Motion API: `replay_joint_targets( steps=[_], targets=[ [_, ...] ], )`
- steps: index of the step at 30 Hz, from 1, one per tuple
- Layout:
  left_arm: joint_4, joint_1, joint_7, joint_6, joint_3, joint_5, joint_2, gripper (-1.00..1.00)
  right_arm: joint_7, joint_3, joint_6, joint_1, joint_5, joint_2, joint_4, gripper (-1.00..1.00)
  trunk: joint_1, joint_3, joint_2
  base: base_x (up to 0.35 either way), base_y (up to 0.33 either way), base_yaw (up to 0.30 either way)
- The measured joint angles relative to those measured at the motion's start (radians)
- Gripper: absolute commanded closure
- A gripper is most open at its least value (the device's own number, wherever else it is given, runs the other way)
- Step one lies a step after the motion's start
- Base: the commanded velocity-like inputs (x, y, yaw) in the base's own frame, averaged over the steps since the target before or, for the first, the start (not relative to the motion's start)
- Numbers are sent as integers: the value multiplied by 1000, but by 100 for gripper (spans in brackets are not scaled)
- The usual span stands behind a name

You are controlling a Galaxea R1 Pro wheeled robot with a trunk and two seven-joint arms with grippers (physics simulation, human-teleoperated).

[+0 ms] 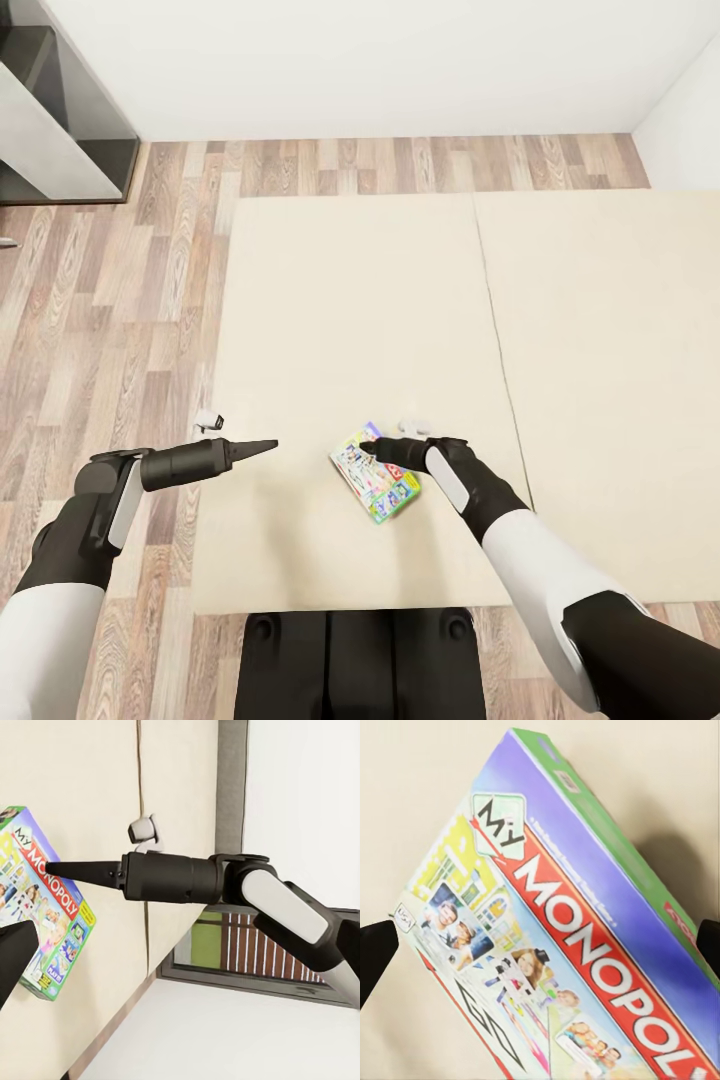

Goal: Put all the toys in the child's room - the three board games (two on the bed and one on the table), the two jigsaw puzzles on the table, and the tennis ball on the table - inside the toy box on the table in the child's room.

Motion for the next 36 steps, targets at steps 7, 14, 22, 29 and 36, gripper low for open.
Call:
replay_joint_targets(
  steps=[7,14,22,29,36],
  targets=[
    [0,0,0,0,0,0,0,-100,1,0,33,0,-2,-25,1,-100,0,0,0,0,0,0],
    [0,0,0,0,0,1,0,-100,2,2,50,1,-2,-31,1,-100,0,0,0,0,0,0],
    [0,0,0,0,0,1,0,-100,6,5,54,1,-1,-31,1,-100,0,0,0,0,0,0],
    [0,0,0,0,0,1,0,-100,11,6,55,2,-3,-28,2,-100,0,0,0,0,0,0],
    [0,0,1,0,0,1,0,-100,14,6,55,2,-6,-23,2,-100,0,0,0,0,0,0]
  ],
)
